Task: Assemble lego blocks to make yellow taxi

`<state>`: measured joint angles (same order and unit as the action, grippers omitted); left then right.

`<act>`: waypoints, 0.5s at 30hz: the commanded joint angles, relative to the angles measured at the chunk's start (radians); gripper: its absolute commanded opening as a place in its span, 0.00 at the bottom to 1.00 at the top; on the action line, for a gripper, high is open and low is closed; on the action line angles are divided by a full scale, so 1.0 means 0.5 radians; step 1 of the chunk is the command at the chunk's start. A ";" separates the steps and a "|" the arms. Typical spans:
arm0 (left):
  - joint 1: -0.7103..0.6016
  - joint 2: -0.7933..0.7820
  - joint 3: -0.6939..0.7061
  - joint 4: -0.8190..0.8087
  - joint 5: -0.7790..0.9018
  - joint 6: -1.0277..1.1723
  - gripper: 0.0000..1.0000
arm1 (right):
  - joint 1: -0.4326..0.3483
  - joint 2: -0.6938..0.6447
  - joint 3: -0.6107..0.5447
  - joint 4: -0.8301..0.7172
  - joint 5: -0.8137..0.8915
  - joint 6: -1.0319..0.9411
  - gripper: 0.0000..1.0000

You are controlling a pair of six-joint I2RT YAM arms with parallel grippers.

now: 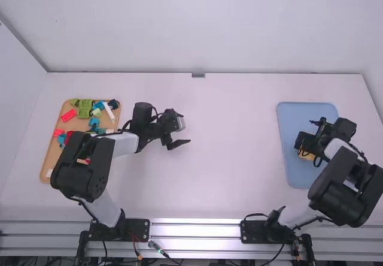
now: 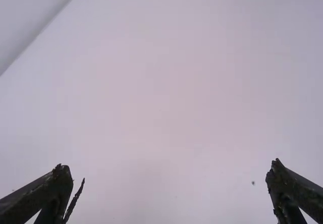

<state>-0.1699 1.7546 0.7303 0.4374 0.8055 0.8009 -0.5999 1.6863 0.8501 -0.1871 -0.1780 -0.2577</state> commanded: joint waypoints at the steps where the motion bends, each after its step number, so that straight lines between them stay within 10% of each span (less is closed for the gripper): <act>1: 0.013 -0.039 -0.008 0.073 -0.033 -0.291 0.99 | 0.047 -0.141 0.192 -0.141 0.003 0.087 0.99; 15: 0.013 -0.249 -0.008 0.262 -0.896 -1.371 0.99 | 0.691 -0.352 0.903 -0.861 0.090 0.779 0.99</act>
<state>-0.1703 1.7065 0.7300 0.5858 0.4847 0.2420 -0.3153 1.5337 1.2640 -0.6094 -0.1352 0.0704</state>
